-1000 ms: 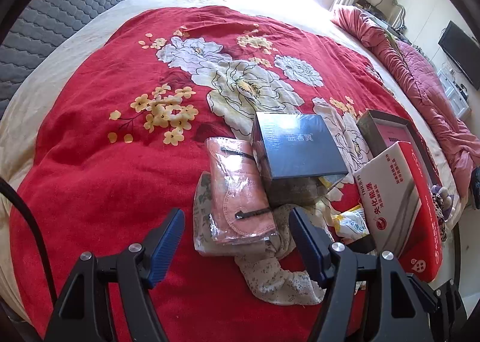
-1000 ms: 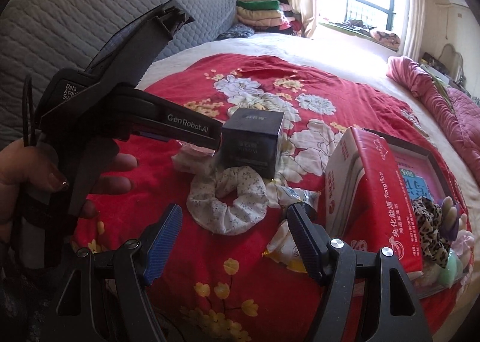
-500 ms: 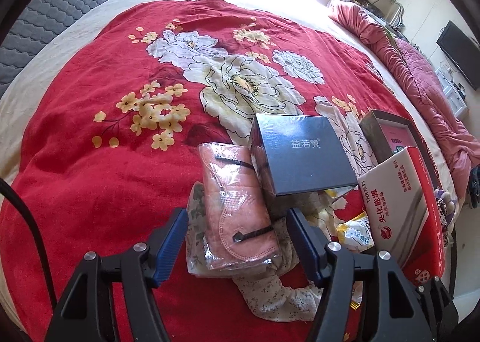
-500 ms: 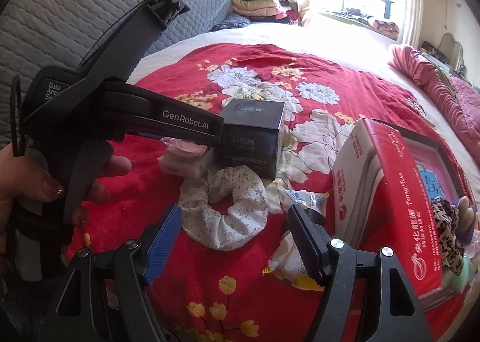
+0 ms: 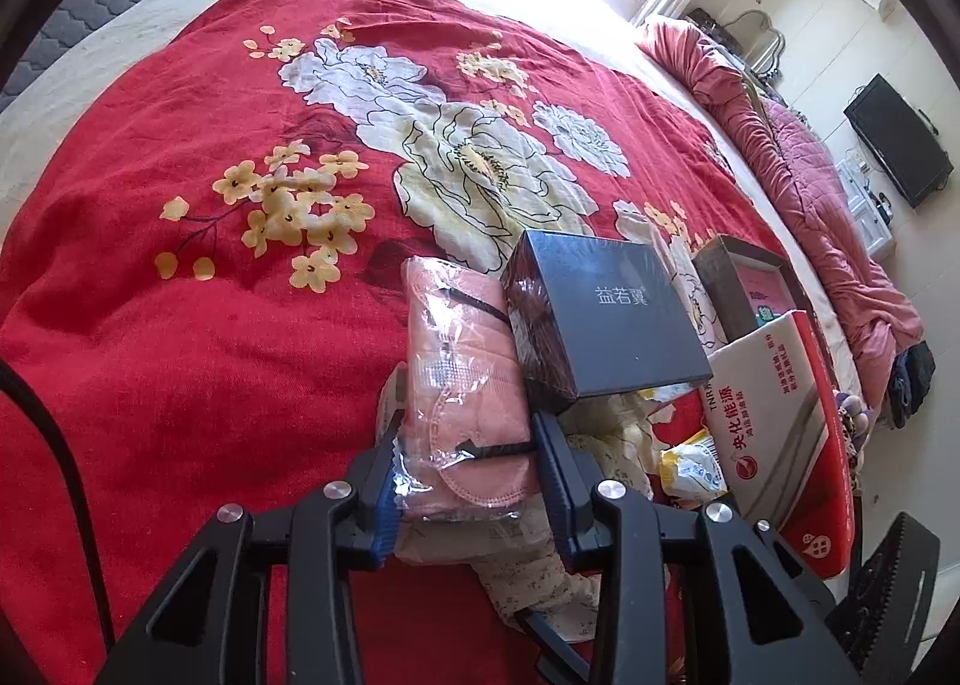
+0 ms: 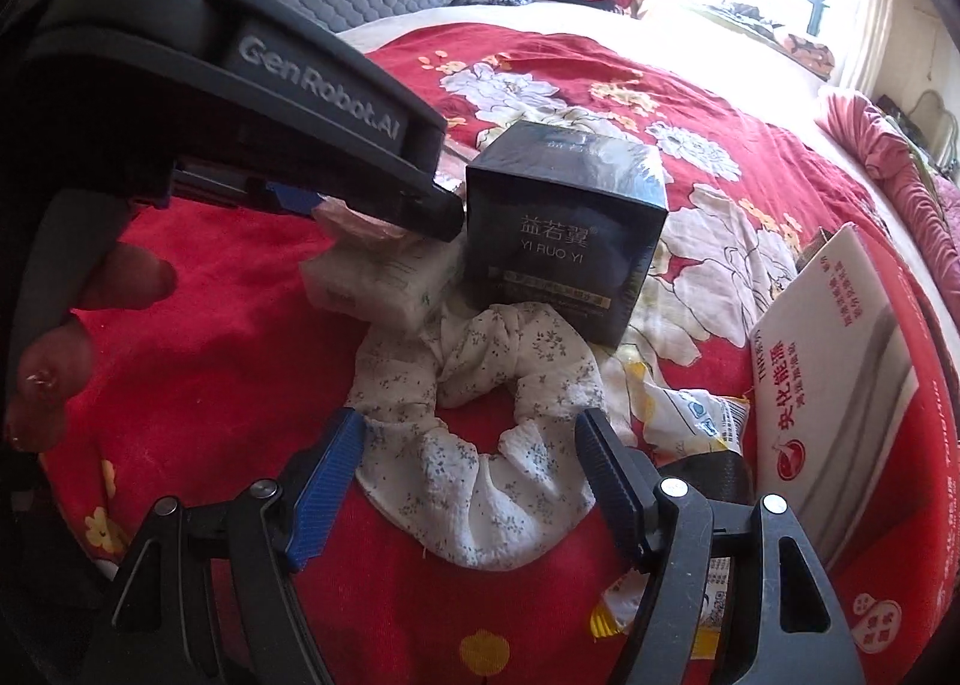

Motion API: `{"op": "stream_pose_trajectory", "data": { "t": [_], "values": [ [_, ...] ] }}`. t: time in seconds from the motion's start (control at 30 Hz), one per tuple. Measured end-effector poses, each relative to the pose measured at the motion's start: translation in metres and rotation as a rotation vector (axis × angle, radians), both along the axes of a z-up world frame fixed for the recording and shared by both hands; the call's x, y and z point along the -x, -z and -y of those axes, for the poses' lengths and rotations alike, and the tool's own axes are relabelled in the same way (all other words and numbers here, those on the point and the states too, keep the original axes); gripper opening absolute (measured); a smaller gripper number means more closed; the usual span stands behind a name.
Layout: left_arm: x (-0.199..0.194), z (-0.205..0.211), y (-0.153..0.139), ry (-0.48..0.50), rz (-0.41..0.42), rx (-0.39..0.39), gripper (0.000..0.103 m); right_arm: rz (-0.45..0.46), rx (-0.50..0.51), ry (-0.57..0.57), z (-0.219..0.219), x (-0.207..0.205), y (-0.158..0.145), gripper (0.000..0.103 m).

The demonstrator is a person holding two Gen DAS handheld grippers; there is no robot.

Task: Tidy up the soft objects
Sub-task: 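Grasp the pink mask packet with the left tool while the right tool grasps the white scrunchie, then carry the pink packet with the left tool while the right tool carries the scrunchie to the tray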

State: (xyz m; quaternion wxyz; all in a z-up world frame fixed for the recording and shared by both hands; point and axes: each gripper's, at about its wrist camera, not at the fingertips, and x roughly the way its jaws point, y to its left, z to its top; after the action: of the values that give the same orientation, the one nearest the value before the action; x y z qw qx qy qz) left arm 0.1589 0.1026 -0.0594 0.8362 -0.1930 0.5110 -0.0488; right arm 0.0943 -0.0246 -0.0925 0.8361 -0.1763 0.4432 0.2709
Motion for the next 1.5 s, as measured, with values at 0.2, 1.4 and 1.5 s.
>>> {"op": "stream_pose_trajectory", "data": {
  "t": [0.2, 1.4, 1.5],
  "values": [
    [0.002, -0.007, 0.0, -0.005, 0.016, 0.027, 0.037, -0.02, -0.024, 0.013, -0.001, -0.008, 0.006, 0.071],
    [0.071, 0.013, -0.086, -0.026, 0.192, -0.026, 0.037, 0.106, -0.238, -0.002, 0.065, 0.022, -0.079, 0.013],
    [0.073, 0.025, -0.095, -0.005, 0.206, -0.059, 0.037, 0.143, -0.253, 0.013, 0.078, 0.029, -0.096, 0.013]
  ]
}}
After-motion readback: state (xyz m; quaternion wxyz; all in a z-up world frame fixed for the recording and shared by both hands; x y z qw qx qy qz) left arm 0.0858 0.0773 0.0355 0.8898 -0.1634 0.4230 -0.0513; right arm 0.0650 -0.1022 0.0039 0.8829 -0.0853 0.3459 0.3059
